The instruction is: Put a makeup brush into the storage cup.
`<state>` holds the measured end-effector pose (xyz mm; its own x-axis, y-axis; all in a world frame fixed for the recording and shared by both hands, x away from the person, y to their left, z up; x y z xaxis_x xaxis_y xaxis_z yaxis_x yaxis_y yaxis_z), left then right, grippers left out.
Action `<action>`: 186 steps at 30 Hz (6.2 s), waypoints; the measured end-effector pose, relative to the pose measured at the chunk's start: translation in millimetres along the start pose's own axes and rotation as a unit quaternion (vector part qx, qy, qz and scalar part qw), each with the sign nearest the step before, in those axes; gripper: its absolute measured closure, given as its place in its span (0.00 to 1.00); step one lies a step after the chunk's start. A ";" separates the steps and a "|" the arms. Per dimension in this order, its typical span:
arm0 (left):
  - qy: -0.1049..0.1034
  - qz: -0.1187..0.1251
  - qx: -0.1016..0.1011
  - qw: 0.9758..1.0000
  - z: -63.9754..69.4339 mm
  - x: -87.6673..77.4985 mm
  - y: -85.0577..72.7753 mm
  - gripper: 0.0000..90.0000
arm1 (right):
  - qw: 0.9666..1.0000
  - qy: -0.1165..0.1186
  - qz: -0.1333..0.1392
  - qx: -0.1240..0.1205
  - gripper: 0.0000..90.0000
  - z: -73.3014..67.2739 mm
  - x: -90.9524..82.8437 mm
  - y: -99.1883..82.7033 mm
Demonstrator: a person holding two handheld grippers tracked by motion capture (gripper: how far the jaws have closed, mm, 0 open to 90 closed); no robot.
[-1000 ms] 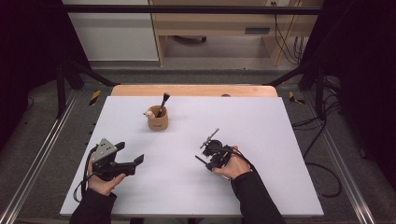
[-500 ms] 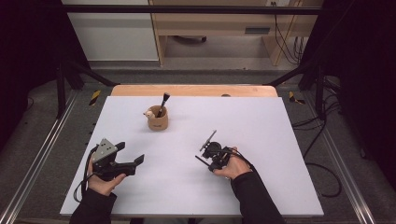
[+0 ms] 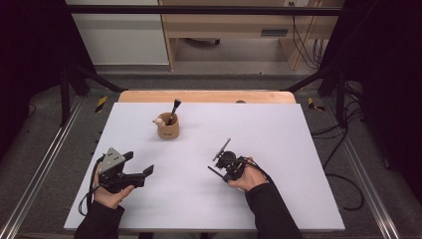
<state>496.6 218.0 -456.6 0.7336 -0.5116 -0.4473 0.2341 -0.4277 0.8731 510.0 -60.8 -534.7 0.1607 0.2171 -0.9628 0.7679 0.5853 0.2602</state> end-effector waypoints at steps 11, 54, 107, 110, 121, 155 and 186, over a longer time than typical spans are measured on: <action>0.000 0.000 0.002 1.000 0.3 0.4 0.0 0.12 | 1.000 0.000 0.002 -0.003 0.95 -1.4 -1.2 -0.5; -0.035 -0.001 0.062 0.997 28.5 0.2 19.1 0.12 | 0.991 0.087 0.096 -0.034 0.95 -18.4 -75.9 5.4; -0.101 -0.068 0.316 0.941 106.4 27.5 70.4 0.14 | 0.985 0.124 0.080 -0.085 0.95 -38.9 -85.6 5.5; -0.102 -0.072 0.329 0.936 109.7 29.6 70.0 0.14 | 0.986 0.125 0.078 -0.084 0.95 -40.3 -85.0 5.5; -0.106 -0.077 0.367 0.921 120.8 36.4 68.2 0.16 | 0.985 0.128 0.065 -0.093 0.95 -46.3 -80.6 5.2; -0.092 -0.091 0.463 0.877 140.7 53.9 61.9 0.30 | 0.985 0.133 0.047 -0.097 0.95 -54.9 -73.2 7.0; -0.069 -0.102 0.551 0.826 147.9 63.8 50.5 0.60 | 0.984 0.140 0.037 -0.107 0.95 -60.9 -71.3 6.8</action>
<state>460.9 53.5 -469.8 0.6535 -0.3934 -0.6467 -0.4342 -0.8946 0.1055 466.0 -24.8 -459.9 0.0106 0.4543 -0.8908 0.6073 0.7048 0.3667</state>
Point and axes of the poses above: each handheld gripper's, and its own axes: x roughly forward along the jaws, y roughly out of its top, z roughly to its right, the point moved 9 cm from there along x, roughly forward along the jaws, and after that the axes turned 14 degrees about x, right-handed, at the moved point
